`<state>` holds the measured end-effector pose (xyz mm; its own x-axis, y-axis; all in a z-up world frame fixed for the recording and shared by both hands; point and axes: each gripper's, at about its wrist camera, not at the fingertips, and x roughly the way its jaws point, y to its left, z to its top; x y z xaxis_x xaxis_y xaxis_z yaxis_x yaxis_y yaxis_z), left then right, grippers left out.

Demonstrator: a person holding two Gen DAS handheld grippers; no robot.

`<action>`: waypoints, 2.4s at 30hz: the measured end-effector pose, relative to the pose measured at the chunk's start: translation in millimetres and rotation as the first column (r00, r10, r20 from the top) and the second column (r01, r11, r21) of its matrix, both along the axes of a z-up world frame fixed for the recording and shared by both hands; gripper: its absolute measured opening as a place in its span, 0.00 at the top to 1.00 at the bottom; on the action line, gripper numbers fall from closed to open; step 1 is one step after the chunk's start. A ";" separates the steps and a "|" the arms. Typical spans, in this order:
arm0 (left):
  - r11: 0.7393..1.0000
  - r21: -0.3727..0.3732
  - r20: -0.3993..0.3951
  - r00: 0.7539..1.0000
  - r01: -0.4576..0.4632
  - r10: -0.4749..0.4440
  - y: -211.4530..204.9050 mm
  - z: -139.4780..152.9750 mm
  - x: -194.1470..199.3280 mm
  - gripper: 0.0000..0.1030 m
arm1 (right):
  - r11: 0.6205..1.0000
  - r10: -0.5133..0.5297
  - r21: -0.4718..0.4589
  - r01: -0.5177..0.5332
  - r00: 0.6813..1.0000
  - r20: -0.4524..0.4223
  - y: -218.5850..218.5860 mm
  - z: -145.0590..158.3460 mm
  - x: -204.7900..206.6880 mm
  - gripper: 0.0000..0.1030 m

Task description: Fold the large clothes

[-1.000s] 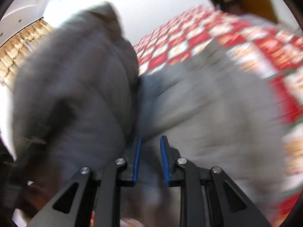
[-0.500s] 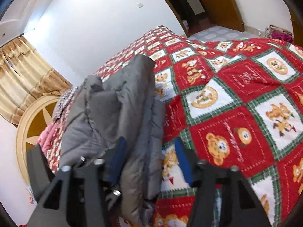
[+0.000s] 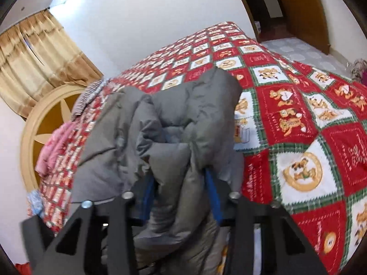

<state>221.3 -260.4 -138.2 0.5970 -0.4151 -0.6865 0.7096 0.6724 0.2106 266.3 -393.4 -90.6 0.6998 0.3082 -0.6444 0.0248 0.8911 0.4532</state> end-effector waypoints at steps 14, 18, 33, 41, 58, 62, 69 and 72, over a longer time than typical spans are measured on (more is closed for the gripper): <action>0.999 -0.004 -0.029 0.999 -0.034 0.034 -2.2 6.0 2.2 0.77 | 0.999 0.003 -0.036 -0.006 0.996 -0.087 8.4 -37.7 24.0 0.70; 1.000 -0.013 -0.105 0.994 -0.011 0.009 11.5 25.9 -1.5 0.72 | 1.000 0.018 0.017 -0.017 0.995 -0.093 3.7 -42.7 25.0 0.70; 0.920 -0.189 -0.079 0.939 -0.344 0.335 142.6 136.0 96.9 0.21 | 0.998 0.048 0.051 -0.042 0.992 -0.117 24.6 -48.0 28.8 0.70; 0.900 -0.106 -0.118 0.904 -0.422 0.410 90.5 82.8 135.0 0.21 | 0.993 0.077 0.096 -0.066 0.990 -0.117 49.7 -56.9 36.9 0.70; 0.899 -0.071 -0.070 0.901 -0.433 0.429 62.6 17.3 154.0 0.19 | 0.969 -0.011 0.244 0.036 0.995 -0.102 6.1 -63.1 23.6 0.74; 0.895 -0.021 -0.009 0.896 -0.445 0.444 53.1 14.8 150.5 0.19 | 0.999 -0.043 -0.023 0.042 0.999 -0.033 17.3 -28.5 23.5 0.51; 0.892 -0.013 0.011 0.892 -0.453 0.453 53.3 14.4 149.5 0.19 | 0.978 -0.058 -0.205 0.037 0.994 -0.096 16.4 -26.4 74.6 0.49; 0.891 -0.012 0.010 0.891 -0.455 0.455 52.8 14.0 150.2 0.19 | 0.977 -0.069 -0.209 0.044 0.991 -0.112 17.8 -49.5 85.7 0.52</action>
